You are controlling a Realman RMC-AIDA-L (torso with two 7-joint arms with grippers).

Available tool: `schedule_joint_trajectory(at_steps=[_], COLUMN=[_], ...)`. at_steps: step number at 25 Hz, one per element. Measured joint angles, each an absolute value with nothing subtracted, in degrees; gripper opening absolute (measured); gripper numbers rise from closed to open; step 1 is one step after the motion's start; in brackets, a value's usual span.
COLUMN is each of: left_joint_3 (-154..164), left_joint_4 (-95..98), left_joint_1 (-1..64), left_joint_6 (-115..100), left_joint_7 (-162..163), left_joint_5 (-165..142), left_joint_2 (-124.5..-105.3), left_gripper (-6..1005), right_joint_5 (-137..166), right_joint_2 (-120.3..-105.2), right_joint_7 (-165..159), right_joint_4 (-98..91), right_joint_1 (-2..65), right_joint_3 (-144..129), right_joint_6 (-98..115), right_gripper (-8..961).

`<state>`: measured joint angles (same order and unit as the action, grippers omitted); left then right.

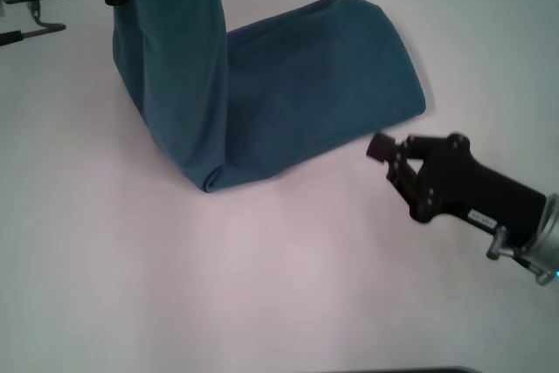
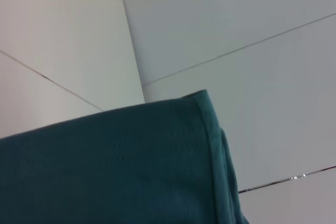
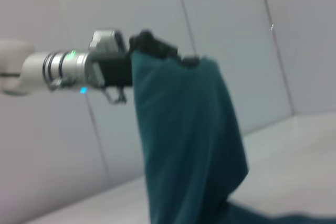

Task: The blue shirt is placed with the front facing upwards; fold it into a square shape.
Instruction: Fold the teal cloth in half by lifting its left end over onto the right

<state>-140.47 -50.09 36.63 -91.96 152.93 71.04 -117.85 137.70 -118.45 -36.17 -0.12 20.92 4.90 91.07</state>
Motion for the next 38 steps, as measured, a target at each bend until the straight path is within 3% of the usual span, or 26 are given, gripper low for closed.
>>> schedule_joint_trajectory(at_steps=[18, 38], left_joint_3=[-130.94, -122.68], left_joint_4=[-50.02, -42.08], left_joint_1=[41.33, 46.70], left_joint_6=[-84.25, -67.37], left_joint_7=[153.68, 154.66], left_joint_5=[70.89, 69.19], left_joint_2=[-122.32, -123.25], left_gripper=[46, 46], right_joint_5=[137.72, 137.71], right_joint_2=[-118.84, -119.44], right_joint_7=[-40.82, -40.83], right_joint_4=[-2.66, -2.20], right_joint_1=[23.44, 24.93], right_joint_3=[-9.49, -11.24], right_joint_6=[88.09, 85.24], right_gripper=[28, 27])
